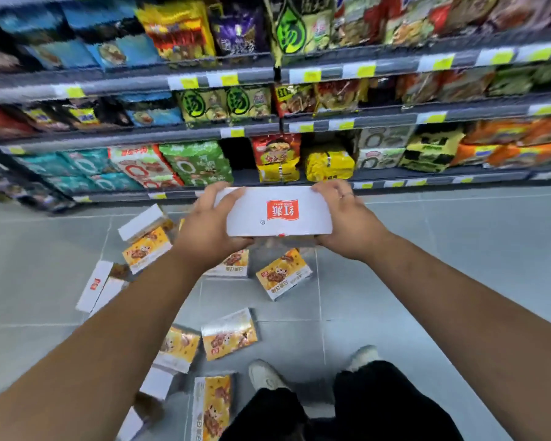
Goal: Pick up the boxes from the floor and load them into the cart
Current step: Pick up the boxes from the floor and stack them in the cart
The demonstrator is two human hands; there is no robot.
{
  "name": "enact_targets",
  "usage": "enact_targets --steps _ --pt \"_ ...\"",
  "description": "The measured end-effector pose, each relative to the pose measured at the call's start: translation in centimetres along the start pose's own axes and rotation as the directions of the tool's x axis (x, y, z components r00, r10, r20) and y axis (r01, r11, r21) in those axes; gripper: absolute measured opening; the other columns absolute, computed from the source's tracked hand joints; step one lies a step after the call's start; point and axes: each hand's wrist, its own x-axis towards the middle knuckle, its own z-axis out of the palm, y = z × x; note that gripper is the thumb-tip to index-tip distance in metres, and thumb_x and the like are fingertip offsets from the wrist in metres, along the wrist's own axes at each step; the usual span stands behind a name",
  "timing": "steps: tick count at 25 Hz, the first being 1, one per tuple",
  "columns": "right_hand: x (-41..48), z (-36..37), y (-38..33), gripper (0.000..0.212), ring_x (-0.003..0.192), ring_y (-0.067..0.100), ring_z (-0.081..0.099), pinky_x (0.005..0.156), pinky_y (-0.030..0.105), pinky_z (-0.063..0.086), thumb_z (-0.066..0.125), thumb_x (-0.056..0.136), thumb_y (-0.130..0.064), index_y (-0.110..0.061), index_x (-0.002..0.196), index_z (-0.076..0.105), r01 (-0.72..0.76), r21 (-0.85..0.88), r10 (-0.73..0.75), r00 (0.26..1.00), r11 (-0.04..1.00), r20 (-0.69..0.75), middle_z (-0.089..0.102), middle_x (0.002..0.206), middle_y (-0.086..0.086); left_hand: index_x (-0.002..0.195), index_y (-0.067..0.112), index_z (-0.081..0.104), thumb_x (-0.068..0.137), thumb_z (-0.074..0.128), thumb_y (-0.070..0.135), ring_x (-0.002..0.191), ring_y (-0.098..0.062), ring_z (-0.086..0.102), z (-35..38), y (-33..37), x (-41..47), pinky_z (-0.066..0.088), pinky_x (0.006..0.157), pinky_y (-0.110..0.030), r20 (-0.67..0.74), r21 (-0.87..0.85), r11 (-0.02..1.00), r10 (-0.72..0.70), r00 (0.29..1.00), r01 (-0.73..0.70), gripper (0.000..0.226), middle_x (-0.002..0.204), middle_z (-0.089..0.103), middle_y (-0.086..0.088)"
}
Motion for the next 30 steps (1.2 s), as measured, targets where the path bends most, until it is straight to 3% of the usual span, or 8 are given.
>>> enact_targets --steps 4,12,18,23,30 --pt "-5.7 -7.1 7.9 0.084 0.111 0.037 0.049 0.084 0.039 0.046 0.078 0.072 -0.028 -0.025 0.140 0.029 -0.112 -0.010 0.111 0.994 0.994 -0.019 0.027 0.141 0.006 0.145 0.026 0.039 0.071 0.078 0.052 0.130 -0.035 0.039 0.9 10.9 3.2 0.042 0.099 -0.049 0.054 0.027 0.987 0.154 0.987 -0.156 0.088 0.150 0.028 -0.003" --pt "-18.2 -22.5 27.3 0.088 0.112 0.035 0.050 0.087 0.039 0.048 0.082 0.070 -0.033 -0.028 0.139 0.029 -0.333 0.005 0.331 0.933 0.943 -0.143 0.025 0.143 0.003 0.145 0.026 0.041 0.070 0.081 0.047 0.132 -0.027 0.039 5.9 37.9 10.5 0.038 0.104 -0.038 0.084 -0.068 0.909 0.415 0.906 -0.410 0.088 0.150 0.030 -0.002" --pt "-26.5 -30.9 38.8 0.089 0.122 0.030 0.044 0.095 0.038 0.044 0.083 0.069 -0.036 -0.029 0.140 0.030 -0.484 0.151 0.506 0.808 0.862 -0.302 0.025 0.147 0.000 0.141 0.026 0.044 0.061 0.076 0.061 0.132 -0.024 0.038 8.5 55.6 17.2 0.036 0.109 -0.040 0.135 -0.238 0.769 0.631 0.764 -0.593 0.094 0.144 0.033 0.000" --pt "-29.8 -36.5 47.3 0.087 0.126 0.025 0.038 0.100 0.039 0.040 0.084 0.069 -0.034 -0.027 0.139 0.032 -0.570 0.292 0.641 0.678 0.768 -0.361 0.029 0.145 0.001 0.137 0.027 0.049 0.064 0.088 0.038 0.131 -0.016 0.035 11.4 68.6 24.4 0.030 0.101 -0.026 0.190 -0.331 0.662 0.745 0.640 -0.673 0.084 0.146 0.031 0.003" --pt "-29.4 -44.9 59.4 0.085 0.119 0.020 0.042 0.092 0.031 0.041 0.084 0.069 -0.030 -0.029 0.138 0.035 -0.657 0.406 0.767 0.474 0.635 -0.432 0.038 0.141 0.000 0.132 0.024 0.055 0.058 0.090 0.039 0.129 -0.014 0.037 15.9 85.4 36.8 0.029 0.104 -0.022 0.227 -0.421 0.498 0.867 0.444 -0.758 0.083 0.140 0.034 0.002"
